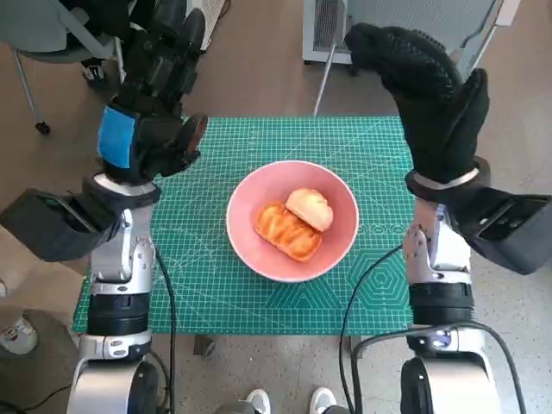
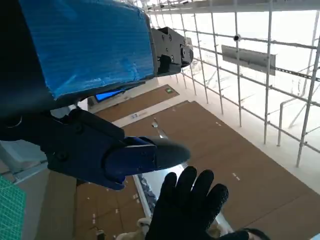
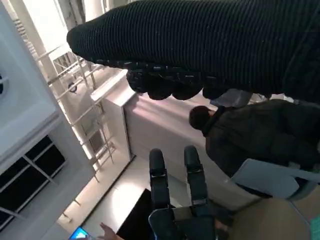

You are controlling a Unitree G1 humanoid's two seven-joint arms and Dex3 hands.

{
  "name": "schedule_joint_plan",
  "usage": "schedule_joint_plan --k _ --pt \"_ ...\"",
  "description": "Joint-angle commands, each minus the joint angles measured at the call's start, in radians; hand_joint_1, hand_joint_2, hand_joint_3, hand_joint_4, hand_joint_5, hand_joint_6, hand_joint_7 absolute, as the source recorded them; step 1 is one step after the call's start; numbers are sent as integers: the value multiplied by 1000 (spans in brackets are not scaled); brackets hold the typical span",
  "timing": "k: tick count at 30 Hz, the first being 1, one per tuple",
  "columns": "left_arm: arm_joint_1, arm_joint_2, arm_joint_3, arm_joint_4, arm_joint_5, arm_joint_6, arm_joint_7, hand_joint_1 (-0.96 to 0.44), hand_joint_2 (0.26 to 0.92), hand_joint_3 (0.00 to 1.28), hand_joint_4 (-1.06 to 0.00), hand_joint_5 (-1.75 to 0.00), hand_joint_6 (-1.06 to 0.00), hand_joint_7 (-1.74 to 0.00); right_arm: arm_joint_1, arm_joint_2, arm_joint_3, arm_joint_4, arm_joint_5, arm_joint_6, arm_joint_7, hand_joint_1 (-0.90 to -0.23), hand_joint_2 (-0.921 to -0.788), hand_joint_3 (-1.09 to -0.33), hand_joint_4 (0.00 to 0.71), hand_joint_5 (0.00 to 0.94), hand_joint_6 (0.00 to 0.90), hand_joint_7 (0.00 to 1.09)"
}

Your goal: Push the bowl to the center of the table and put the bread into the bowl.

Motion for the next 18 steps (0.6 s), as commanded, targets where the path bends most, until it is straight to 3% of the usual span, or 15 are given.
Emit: schedule_joint_plan --k 1,18 --pt "-18 4 12 9 -21 -9 -13 -728 921 478 -74 -17 -173 -58 31 -4 7 -1 -17 9 -10 -721 -921 -860 88 4 17 339" --pt "-12 -7 7 3 -40 2 -18 -734 921 456 -102 -23 -194 -85 57 -4 19 -25 -29 16 -23 -729 -921 -857 98 7 31 346"
